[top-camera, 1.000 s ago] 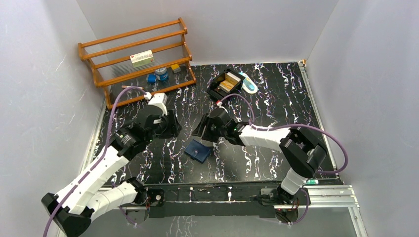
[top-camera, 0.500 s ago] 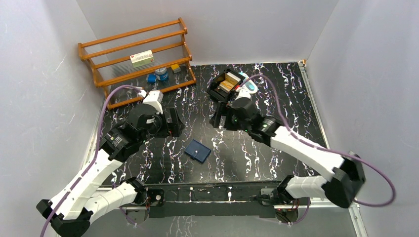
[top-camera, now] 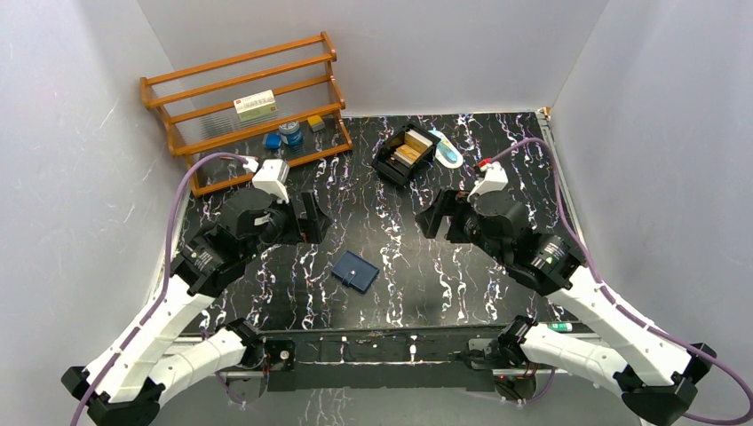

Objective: Put the credit cards into the card holder
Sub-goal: Reset both arms

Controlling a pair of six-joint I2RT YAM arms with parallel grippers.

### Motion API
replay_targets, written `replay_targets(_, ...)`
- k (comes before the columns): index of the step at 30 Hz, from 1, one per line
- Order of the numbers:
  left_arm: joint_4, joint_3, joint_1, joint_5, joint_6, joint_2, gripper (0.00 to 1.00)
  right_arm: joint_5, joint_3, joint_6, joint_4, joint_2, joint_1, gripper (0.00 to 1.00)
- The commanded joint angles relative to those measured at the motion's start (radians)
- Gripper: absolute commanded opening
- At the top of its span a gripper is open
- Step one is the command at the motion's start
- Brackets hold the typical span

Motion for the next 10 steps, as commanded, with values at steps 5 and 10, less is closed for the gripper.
replay_targets(5,0.063,-0.055,0.0,0.004,-0.004,-0.033,0.99,-0.01,-0.033,0.04,-0.013,-0.018,0.0,0.98)
replay_targets(10,0.076,-0.063,0.0,-0.003,0.016,-0.039,0.99,-0.005,-0.031,0.037,-0.014,-0.018,0.0,0.98)
